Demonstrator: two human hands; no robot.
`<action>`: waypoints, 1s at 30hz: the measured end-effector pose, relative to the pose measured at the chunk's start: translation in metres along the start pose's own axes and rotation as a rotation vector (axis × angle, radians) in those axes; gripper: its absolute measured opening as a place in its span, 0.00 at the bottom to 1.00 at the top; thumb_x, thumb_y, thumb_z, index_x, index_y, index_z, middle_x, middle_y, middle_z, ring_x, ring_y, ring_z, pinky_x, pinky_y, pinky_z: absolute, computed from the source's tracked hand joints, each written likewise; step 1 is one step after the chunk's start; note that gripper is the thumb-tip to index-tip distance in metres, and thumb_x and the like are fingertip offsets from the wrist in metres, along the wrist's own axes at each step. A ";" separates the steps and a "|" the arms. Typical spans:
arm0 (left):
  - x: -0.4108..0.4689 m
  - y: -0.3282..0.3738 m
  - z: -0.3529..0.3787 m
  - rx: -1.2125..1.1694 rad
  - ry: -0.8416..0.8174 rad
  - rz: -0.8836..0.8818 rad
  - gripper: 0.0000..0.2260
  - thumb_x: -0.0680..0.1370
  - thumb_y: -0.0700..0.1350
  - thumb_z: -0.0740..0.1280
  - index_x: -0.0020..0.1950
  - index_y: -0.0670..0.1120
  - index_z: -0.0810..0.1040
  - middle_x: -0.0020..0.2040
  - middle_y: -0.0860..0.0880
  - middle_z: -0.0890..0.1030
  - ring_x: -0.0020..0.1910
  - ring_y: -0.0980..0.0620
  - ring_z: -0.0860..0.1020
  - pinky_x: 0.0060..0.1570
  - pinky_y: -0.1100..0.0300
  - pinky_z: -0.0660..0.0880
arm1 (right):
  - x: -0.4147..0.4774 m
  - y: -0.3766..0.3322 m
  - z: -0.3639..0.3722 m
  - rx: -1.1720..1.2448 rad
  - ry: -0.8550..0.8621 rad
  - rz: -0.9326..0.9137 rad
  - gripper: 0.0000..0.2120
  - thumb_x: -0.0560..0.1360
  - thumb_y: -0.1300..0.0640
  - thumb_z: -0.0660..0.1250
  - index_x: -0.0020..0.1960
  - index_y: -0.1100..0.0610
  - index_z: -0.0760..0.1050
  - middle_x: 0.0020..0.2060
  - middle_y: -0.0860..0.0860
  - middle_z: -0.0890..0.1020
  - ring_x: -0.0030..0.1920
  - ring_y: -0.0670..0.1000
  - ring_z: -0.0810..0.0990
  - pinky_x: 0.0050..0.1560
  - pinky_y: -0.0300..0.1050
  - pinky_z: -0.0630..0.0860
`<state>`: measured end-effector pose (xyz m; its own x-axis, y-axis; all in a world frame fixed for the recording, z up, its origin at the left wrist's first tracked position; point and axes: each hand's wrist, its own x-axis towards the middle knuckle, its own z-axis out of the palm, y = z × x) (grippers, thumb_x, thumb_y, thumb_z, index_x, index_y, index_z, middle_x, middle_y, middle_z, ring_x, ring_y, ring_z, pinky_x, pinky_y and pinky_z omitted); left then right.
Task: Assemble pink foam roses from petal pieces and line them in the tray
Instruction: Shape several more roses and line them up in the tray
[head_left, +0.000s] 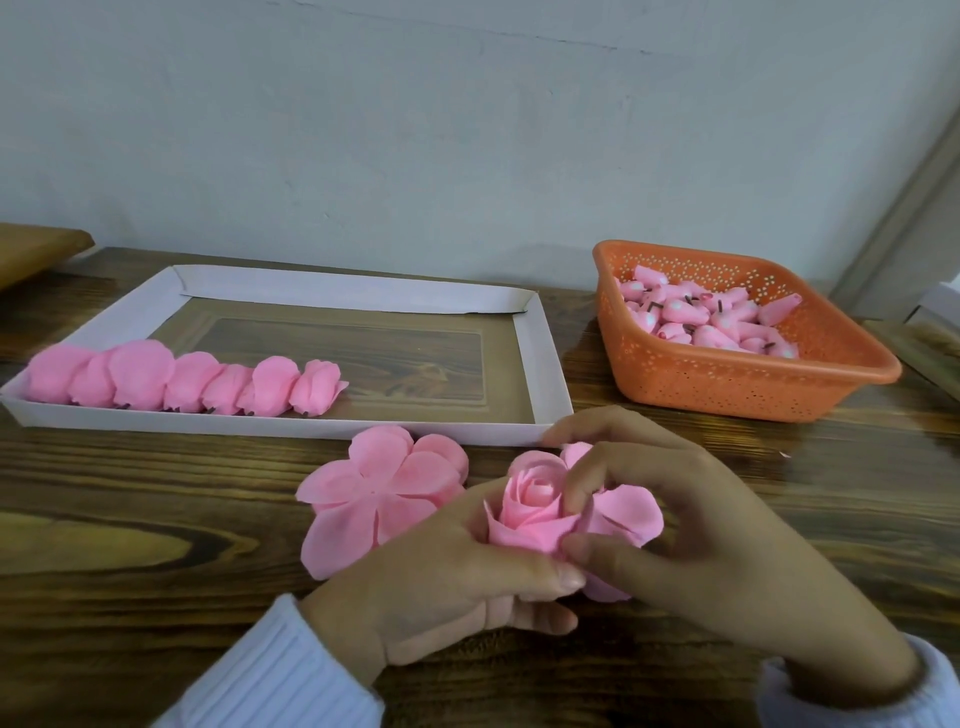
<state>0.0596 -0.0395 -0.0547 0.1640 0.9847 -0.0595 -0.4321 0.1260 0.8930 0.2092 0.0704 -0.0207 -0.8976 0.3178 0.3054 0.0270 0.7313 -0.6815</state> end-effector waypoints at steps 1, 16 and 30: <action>0.000 0.000 0.000 0.001 -0.011 -0.004 0.17 0.72 0.30 0.64 0.49 0.50 0.82 0.40 0.53 0.82 0.41 0.57 0.81 0.42 0.60 0.78 | 0.000 -0.001 0.001 0.015 -0.009 -0.008 0.05 0.69 0.54 0.74 0.43 0.47 0.79 0.59 0.42 0.76 0.64 0.48 0.75 0.60 0.39 0.70; 0.002 0.001 -0.007 -0.226 -0.158 -0.057 0.13 0.70 0.38 0.67 0.54 0.41 0.75 0.38 0.49 0.79 0.34 0.56 0.72 0.44 0.56 0.78 | 0.002 -0.010 0.010 0.072 0.034 -0.026 0.06 0.71 0.56 0.67 0.44 0.45 0.79 0.63 0.39 0.74 0.70 0.48 0.68 0.68 0.58 0.64; 0.007 -0.009 -0.011 -0.351 -0.062 -0.033 0.11 0.75 0.45 0.67 0.55 0.44 0.81 0.39 0.46 0.76 0.34 0.53 0.72 0.42 0.54 0.78 | 0.000 -0.010 0.006 0.059 0.044 -0.085 0.05 0.67 0.52 0.72 0.41 0.47 0.78 0.65 0.43 0.73 0.71 0.52 0.67 0.67 0.61 0.65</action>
<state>0.0550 -0.0327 -0.0678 0.2324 0.9714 -0.0491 -0.7019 0.2024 0.6829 0.2062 0.0590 -0.0180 -0.8752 0.2835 0.3920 -0.0754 0.7205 -0.6893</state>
